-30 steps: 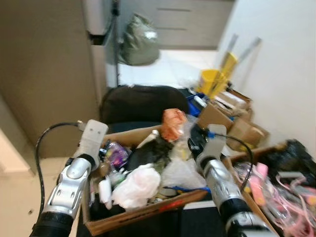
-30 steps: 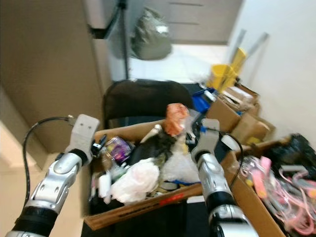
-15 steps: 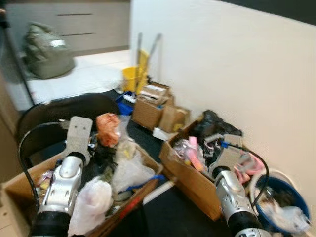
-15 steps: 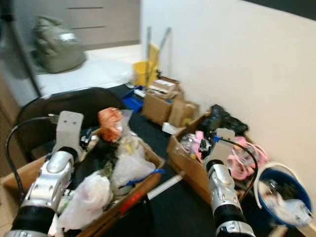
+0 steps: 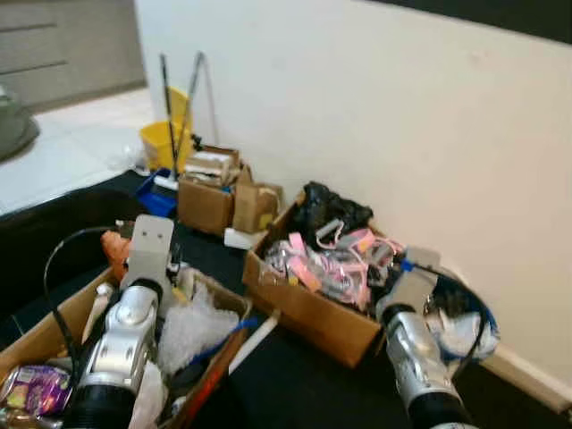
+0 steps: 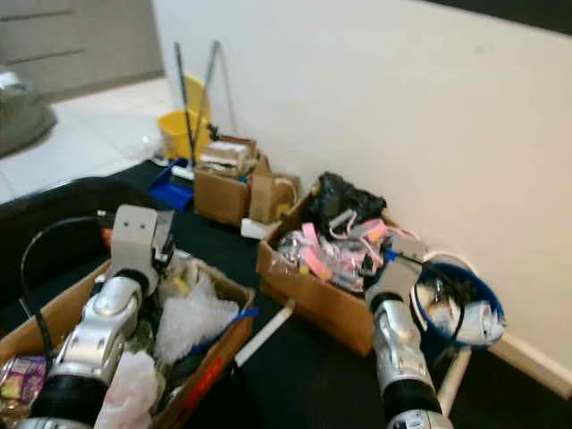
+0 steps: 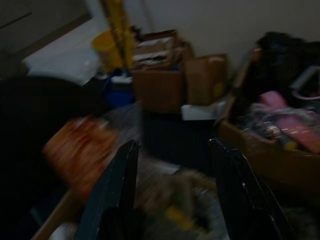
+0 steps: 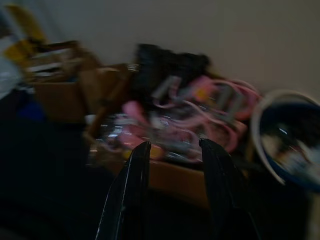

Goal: Picking trash to rubbish bin

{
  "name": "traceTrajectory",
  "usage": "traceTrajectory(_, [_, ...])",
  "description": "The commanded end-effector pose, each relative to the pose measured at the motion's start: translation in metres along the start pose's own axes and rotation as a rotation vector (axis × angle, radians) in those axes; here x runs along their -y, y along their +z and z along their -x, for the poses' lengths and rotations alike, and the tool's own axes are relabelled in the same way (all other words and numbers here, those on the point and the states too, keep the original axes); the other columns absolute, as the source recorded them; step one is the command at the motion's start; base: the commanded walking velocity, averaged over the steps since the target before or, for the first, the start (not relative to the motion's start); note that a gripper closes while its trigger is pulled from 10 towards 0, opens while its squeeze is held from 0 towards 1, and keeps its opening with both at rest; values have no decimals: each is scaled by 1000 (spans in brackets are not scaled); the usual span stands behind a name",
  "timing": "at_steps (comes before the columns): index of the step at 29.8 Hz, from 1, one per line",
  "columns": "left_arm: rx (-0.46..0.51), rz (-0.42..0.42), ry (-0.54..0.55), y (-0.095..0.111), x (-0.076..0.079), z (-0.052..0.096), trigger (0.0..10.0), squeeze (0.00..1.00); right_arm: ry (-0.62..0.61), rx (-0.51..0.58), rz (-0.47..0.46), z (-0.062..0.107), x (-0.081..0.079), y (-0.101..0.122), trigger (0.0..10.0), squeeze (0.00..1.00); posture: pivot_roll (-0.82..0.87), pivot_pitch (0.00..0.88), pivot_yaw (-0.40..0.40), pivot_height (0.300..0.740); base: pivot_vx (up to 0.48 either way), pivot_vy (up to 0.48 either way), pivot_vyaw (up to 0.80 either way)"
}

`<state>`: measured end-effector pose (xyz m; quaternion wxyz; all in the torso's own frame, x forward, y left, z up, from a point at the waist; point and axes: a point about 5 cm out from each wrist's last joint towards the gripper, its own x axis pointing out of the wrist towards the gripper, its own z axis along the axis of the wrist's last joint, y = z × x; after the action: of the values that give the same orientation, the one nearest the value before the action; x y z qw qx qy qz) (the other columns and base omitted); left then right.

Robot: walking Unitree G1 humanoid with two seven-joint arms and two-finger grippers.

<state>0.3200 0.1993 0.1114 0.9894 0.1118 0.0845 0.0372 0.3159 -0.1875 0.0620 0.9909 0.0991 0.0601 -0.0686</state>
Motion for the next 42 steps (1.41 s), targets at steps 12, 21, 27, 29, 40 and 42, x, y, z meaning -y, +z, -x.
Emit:
traceTrajectory(12, [-17, -14, -27, -4, 5, 0, 10000, 0, -61, -15, -50, 8, 6, -5, 10000, 0, -22, 50, -28, 740, 0, 0, -800])
traceTrajectory(21, [-19, -19, -31, -4, 8, -3, 10000, 0, -79, -33, -44, 4, 11, -4, 10000, 0, -21, 41, -35, 740, 0, 0, -800])
traceTrajectory(27, [-3, -25, -27, 2, 5, -5, 10000, 0, -104, -39, -53, 2, 13, -3, 10000, 0, 11, 36, -33, 740, 0, 0, -800])
traceTrajectory(29, [5, -20, -18, 5, 0, -6, 10000, 0, -93, -36, -53, 1, 9, -2, 10000, 0, 0, 51, -14, 740, 0, 0, -800])
traceTrajectory(40, [-12, -14, 3, 0, -5, -5, 10000, 0, -88, -33, -59, 3, 4, -4, 10000, 0, -2, 56, -10, 740, 0, 0, -800])
traceTrajectory(42, [-10, 1, 3, 1, -4, -5, 10000, 0, -82, -34, -59, 3, 3, -4, 10000, 0, -6, 61, -9, 740, 0, 0, -800])
